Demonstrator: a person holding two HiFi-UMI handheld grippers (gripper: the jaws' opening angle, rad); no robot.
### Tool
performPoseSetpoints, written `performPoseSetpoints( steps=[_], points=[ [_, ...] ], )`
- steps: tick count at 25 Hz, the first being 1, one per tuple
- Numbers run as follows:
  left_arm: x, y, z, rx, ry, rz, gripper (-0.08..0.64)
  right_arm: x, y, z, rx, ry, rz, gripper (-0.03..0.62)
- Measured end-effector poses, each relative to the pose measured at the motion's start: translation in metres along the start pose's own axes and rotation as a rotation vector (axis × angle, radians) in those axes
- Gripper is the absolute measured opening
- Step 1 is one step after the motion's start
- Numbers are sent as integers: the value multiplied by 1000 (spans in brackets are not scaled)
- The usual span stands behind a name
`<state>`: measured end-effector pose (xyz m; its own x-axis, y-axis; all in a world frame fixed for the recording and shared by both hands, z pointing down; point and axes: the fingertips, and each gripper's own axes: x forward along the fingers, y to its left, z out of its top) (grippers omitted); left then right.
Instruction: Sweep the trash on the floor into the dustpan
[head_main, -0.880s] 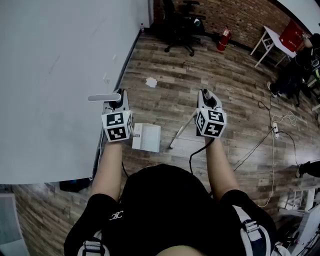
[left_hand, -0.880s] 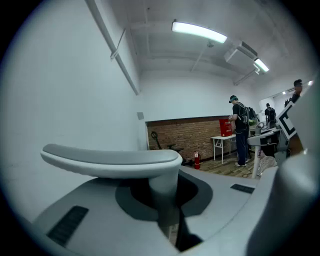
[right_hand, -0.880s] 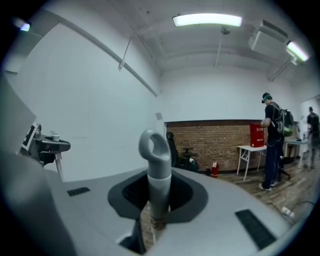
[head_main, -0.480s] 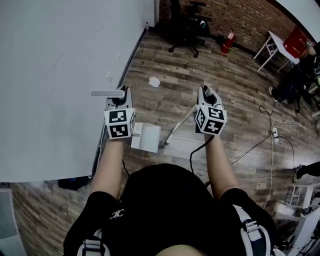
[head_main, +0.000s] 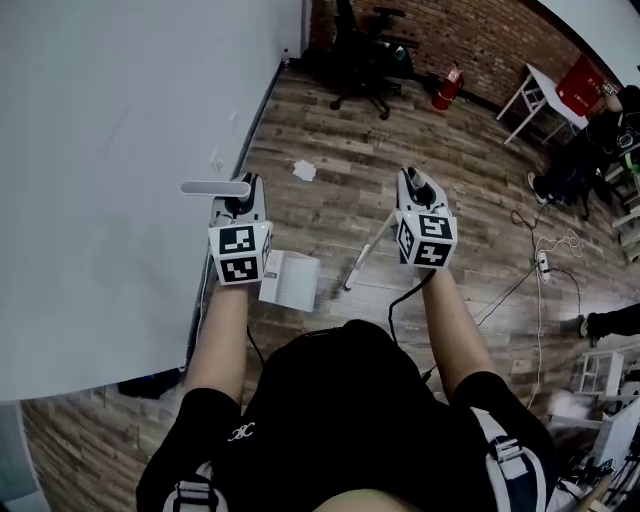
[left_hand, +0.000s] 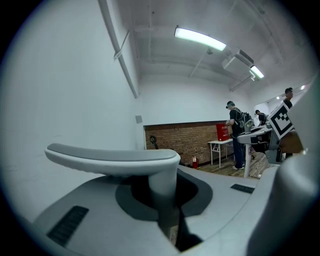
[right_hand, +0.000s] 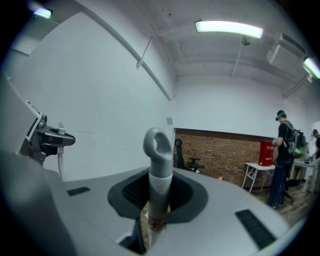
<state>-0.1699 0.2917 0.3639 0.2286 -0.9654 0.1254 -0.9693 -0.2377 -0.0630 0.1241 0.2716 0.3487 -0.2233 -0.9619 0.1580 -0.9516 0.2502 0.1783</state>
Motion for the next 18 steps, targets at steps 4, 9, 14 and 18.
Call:
performPoseSetpoints(
  steps=[4, 9, 14, 18],
  points=[
    [16, 21, 0, -7, -2, 2, 38, 15, -4, 10, -17, -7, -18, 67],
    [45, 37, -9, -3, 26, 28, 38, 46, -21, 7, -16, -11, -33, 67],
    [97, 43, -3, 26, 36, 83, 38, 90, -56, -9, 10, -5, -31, 67],
    [147, 44, 10, 49, 48, 129, 38, 132, -94, -31, 56, 27, -30, 67]
  ],
)
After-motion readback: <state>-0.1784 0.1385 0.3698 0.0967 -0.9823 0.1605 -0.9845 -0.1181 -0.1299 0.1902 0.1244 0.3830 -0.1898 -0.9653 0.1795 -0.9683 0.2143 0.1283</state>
